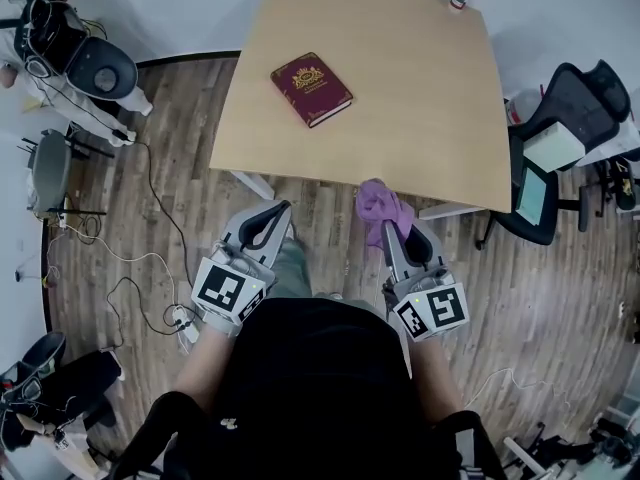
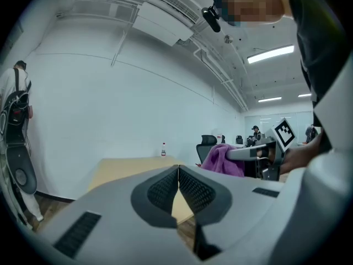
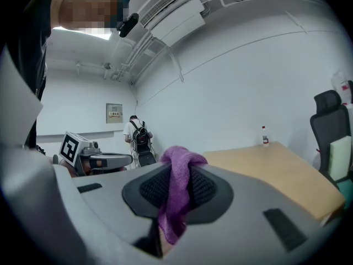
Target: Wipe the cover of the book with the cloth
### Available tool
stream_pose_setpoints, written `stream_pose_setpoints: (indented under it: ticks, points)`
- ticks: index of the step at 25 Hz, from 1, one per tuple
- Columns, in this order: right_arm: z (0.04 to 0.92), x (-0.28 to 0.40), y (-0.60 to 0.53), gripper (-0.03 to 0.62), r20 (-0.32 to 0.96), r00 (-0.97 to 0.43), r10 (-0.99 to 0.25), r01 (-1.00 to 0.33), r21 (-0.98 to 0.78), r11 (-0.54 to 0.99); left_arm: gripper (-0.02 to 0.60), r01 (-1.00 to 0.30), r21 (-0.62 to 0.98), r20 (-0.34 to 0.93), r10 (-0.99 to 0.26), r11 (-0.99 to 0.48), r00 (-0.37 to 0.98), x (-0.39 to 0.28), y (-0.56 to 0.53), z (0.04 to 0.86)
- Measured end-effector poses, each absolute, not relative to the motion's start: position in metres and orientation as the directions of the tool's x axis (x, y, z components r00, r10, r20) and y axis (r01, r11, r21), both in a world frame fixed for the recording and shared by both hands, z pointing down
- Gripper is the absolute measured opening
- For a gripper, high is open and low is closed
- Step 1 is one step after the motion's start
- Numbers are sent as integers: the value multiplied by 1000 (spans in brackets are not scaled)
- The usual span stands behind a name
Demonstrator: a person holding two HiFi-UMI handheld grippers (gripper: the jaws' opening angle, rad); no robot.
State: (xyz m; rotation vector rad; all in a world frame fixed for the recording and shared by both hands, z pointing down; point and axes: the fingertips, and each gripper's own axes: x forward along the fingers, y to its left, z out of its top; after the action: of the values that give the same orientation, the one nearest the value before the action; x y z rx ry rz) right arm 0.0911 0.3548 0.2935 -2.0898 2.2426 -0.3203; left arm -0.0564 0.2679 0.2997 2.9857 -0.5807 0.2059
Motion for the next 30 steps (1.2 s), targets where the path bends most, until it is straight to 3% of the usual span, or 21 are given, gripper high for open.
stream_pose_setpoints:
  ticks: [16,30]
  points:
    - [286,97,177,67,163,43,-986,-983,-172,-72,20,-275,135,176,-250,-952,952,-69,87,323]
    - [297,129,113,67,220,67,-973,-981,-164,-105,20,-242,180,248,-194,-954,949,-41,28,352]
